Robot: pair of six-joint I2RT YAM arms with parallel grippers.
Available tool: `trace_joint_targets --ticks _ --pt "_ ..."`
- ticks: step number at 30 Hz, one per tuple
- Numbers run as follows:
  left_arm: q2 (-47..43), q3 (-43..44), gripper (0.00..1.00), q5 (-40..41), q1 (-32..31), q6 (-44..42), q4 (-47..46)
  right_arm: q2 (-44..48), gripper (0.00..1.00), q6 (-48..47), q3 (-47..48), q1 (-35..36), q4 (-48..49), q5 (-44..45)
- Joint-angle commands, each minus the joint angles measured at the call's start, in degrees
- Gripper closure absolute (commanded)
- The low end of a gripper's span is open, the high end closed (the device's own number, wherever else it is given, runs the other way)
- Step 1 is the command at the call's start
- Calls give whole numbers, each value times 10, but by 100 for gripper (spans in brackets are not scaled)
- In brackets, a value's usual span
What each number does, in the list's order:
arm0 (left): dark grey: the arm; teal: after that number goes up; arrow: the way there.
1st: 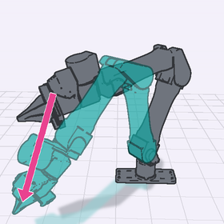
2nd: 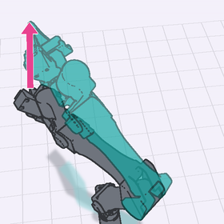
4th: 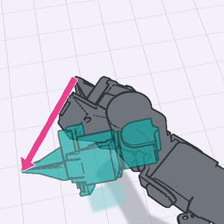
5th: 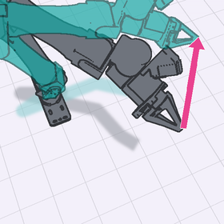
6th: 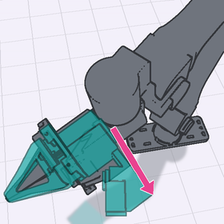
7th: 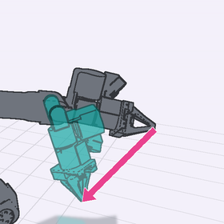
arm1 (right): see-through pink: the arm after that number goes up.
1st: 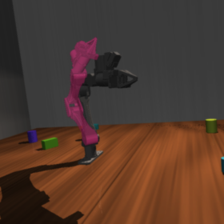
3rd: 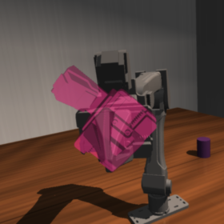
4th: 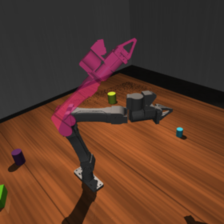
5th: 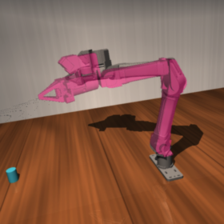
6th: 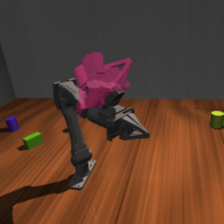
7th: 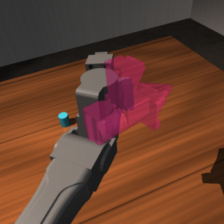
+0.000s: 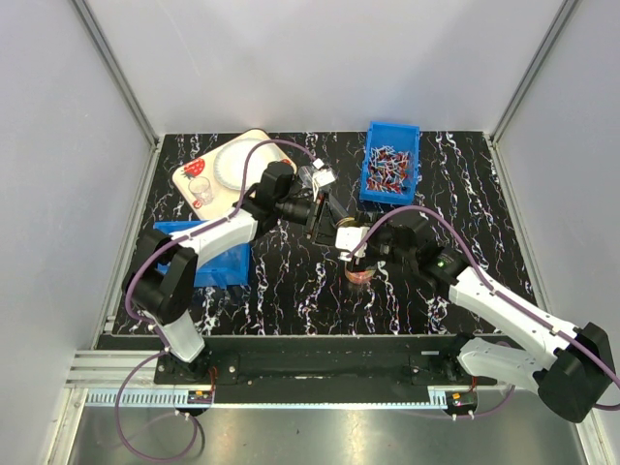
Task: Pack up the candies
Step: Pick up the bottle lid at the center of the board, then close the bottle lid on the packing bottle.
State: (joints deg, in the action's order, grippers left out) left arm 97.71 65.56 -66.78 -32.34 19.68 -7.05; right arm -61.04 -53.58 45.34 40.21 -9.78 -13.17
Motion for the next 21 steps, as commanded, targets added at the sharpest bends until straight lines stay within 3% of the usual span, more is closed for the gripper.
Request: trace_joint_targets --ticks 1,5,7,12,21 --pt "-2 19 25 -6 4 -10 -8 18 36 -1 11 8 -5 -9" --pt "-16 15 5 -1 25 -36 11 25 35 -2 7 7 -16 0" --pt "-23 12 1 9 36 -54 33 27 34 -2 2 6 -22 6" --pt "-45 18 1 31 81 -162 132 22 31 12 -3 1 -44 -7" --pt "-109 -40 1 64 123 -278 172 -50 30 67 14 -67 -71 -127"
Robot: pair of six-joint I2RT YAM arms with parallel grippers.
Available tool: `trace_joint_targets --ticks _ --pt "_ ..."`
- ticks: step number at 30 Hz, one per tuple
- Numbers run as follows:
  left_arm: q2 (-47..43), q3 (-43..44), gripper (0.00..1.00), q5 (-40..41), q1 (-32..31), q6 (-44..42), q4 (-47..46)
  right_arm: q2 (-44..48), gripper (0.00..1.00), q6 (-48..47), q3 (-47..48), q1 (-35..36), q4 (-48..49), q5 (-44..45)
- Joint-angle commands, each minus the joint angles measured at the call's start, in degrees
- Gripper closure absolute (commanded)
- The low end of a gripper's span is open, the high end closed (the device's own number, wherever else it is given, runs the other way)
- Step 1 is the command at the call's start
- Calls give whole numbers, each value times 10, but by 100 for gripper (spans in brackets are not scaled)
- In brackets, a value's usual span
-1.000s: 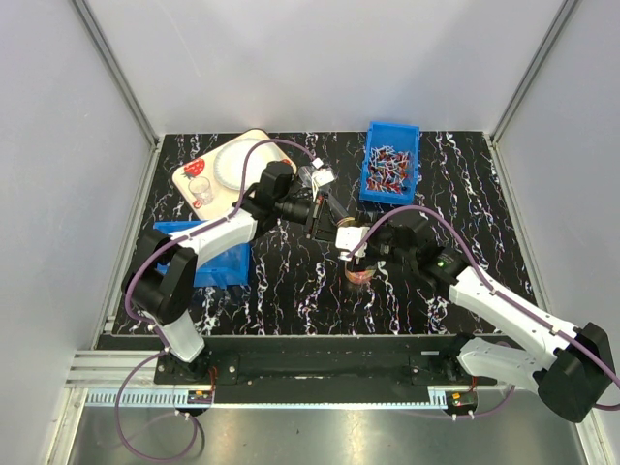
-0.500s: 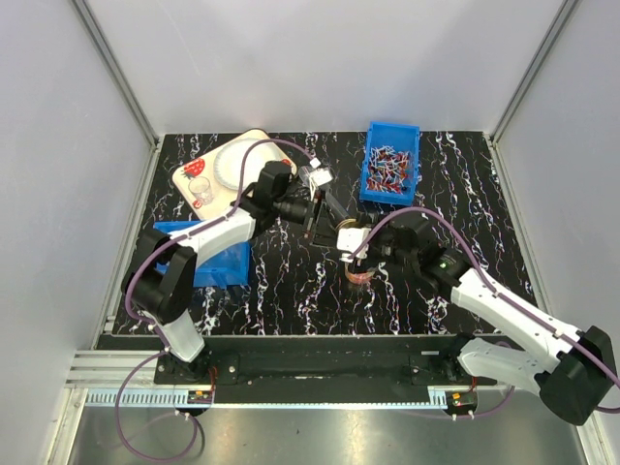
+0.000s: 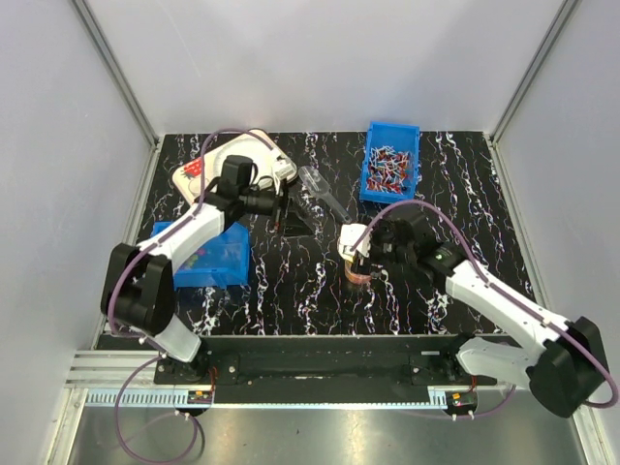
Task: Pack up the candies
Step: Close the bottle lid on the packing bottle.
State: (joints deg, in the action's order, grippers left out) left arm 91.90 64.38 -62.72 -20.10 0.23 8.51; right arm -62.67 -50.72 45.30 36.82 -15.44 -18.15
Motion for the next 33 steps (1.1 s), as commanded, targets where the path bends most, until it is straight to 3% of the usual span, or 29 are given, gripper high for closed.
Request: trace_joint_targets --ticks 1,5,14,33 --pt "-66 -38 1 29 1 -89 8 -46 30 43 18 -54 -17 -93" --pt "-99 -83 1 49 0 -96 -47 -106 30 63 46 -104 -40 -172" --pt "-121 -153 1 78 -1 -67 -143 -158 30 66 49 -106 -66 -209" --pt "-128 -166 1 81 -22 -52 -154 -192 26 82 37 -111 -32 -160"
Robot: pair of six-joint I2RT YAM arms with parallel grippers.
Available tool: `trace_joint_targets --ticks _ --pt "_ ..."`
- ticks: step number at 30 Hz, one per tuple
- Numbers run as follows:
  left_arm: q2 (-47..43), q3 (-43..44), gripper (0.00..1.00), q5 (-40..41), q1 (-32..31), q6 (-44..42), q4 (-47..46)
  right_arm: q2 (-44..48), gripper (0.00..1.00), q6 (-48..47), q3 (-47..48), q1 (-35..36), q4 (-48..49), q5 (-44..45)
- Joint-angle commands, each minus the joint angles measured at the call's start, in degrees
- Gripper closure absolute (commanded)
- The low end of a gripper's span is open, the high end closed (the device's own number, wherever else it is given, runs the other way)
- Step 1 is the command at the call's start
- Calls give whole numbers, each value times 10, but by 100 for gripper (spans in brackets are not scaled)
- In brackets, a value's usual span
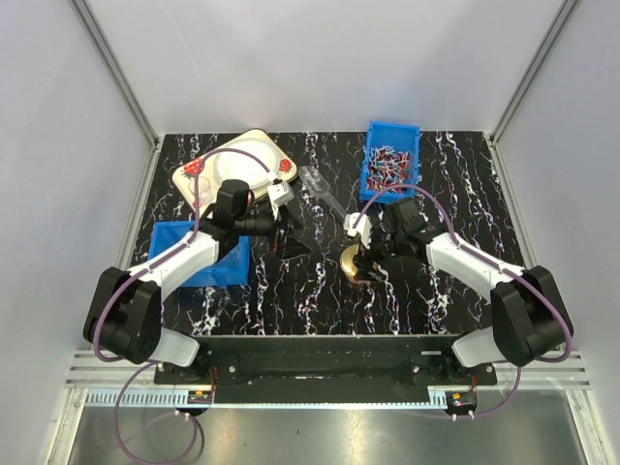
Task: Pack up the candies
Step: Close the bottle lid on the packing bottle.
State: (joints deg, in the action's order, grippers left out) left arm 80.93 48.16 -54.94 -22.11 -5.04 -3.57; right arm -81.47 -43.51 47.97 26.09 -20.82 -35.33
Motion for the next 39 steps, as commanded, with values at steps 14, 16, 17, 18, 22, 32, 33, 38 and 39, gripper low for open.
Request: trace_joint_targets --ticks 14,16,17,18,22,32,33,38,39 --pt "-16 -5 1 -5 -2 5 -35 -9 21 18 9 -17 25 21" --pt "-16 -4 1 -6 -2 6 -36 -12 21 18 9 -17 24 22" --pt "-16 -4 1 -5 -3 4 -37 -11 21 19 10 -17 24 23" --pt "-16 -5 1 -5 -2 5 -36 -10 21 20 10 -17 24 23" --pt "-16 -5 1 -4 -2 4 -36 10 20 25 10 -17 25 18" --pt "-14 -3 1 -9 -2 8 -37 29 20 27 2 -23 30 33" --pt "-14 -4 1 -9 -2 9 -37 25 19 26 1 -24 29 33" --pt "-15 -4 1 -10 -2 8 -38 13 18 25 5 -26 24 33" --pt "-14 -5 1 -10 -2 7 -37 11 17 25 5 -26 23 35"
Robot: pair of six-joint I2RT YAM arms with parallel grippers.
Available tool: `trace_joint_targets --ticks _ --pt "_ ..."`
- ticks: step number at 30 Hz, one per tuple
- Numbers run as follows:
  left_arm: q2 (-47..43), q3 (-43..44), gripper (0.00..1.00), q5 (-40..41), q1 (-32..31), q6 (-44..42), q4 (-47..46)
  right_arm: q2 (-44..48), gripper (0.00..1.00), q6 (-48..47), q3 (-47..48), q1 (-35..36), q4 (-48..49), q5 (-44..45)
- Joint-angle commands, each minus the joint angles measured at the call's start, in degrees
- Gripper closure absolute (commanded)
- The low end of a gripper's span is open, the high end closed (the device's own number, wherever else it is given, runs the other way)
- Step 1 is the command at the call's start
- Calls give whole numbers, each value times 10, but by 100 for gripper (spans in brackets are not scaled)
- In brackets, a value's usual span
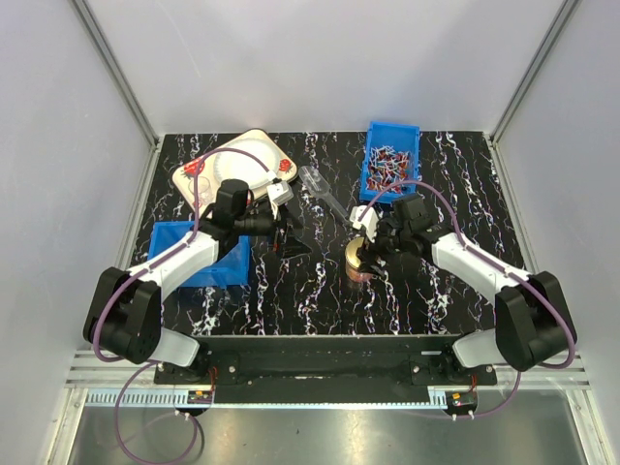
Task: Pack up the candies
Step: Close the bottle lid on the packing bottle.
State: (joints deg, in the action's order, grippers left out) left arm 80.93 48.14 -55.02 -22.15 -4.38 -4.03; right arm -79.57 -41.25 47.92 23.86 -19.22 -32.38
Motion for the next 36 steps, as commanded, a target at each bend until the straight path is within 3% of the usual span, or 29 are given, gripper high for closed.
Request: trace_joint_targets --ticks 1,13,27,36 --pt "-15 -4 1 -9 -2 2 -33 -10 17 1 6 -6 6 6" --pt "-16 -4 1 -10 -3 2 -32 -33 15 -8 17 -7 -21 -11" --pt "-11 -2 1 -13 -2 5 -32 -43 1 6 23 -7 -13 -9" --pt "-11 -3 1 -15 -2 6 -33 -37 0 17 26 -7 -5 -3"
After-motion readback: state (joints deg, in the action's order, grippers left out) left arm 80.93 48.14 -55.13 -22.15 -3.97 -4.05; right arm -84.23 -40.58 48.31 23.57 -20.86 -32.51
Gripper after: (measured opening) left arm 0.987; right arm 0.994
